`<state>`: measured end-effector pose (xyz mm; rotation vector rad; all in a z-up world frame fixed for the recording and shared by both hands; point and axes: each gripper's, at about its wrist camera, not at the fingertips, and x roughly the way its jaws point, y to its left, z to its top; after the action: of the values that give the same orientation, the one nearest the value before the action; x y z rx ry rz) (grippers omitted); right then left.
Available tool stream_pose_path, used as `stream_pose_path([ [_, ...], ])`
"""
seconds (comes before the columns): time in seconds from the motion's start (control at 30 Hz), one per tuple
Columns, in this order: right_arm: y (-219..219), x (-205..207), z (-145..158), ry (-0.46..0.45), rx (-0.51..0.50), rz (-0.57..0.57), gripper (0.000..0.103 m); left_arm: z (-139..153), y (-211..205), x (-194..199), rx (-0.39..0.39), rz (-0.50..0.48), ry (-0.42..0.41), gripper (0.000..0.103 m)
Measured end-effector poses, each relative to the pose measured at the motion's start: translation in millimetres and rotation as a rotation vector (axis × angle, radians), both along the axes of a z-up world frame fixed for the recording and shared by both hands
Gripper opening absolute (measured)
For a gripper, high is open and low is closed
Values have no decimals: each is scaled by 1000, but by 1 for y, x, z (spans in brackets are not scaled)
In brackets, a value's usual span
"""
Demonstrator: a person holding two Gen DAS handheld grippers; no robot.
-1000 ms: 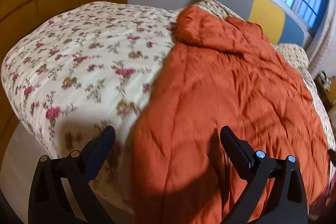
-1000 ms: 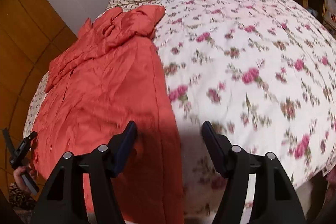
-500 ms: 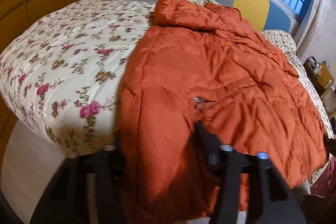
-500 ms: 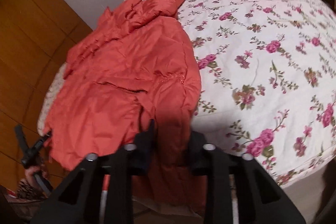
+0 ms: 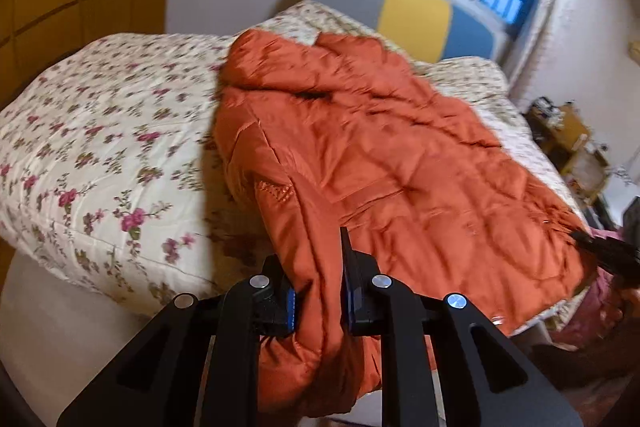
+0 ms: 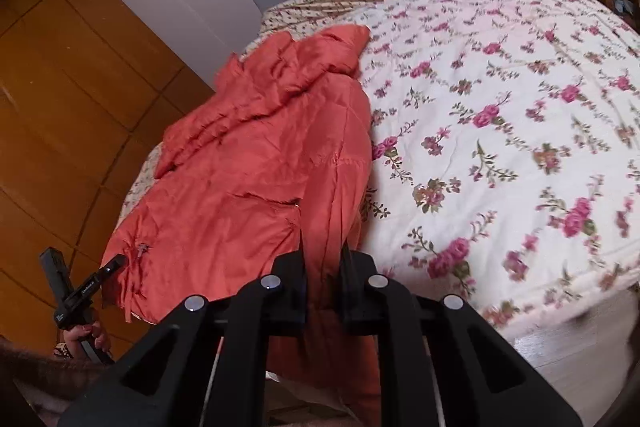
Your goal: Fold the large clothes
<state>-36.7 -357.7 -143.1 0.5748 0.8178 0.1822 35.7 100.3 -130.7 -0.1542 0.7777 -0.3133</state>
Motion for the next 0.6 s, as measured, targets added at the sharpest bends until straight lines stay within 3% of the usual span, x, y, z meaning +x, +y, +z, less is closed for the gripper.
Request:
stream_pose_path([
  [0.23, -8, 3, 11, -32, 78, -22, 10, 10, 24, 11, -199, 40, 19, 13],
  [0.43, -22, 39, 22, -82, 197, -61, 10, 31, 27, 41, -227, 40, -33, 13],
  [0.6, -30, 78, 35, -106, 226, -62, 10, 45, 23, 71, -258, 57, -70, 13],
])
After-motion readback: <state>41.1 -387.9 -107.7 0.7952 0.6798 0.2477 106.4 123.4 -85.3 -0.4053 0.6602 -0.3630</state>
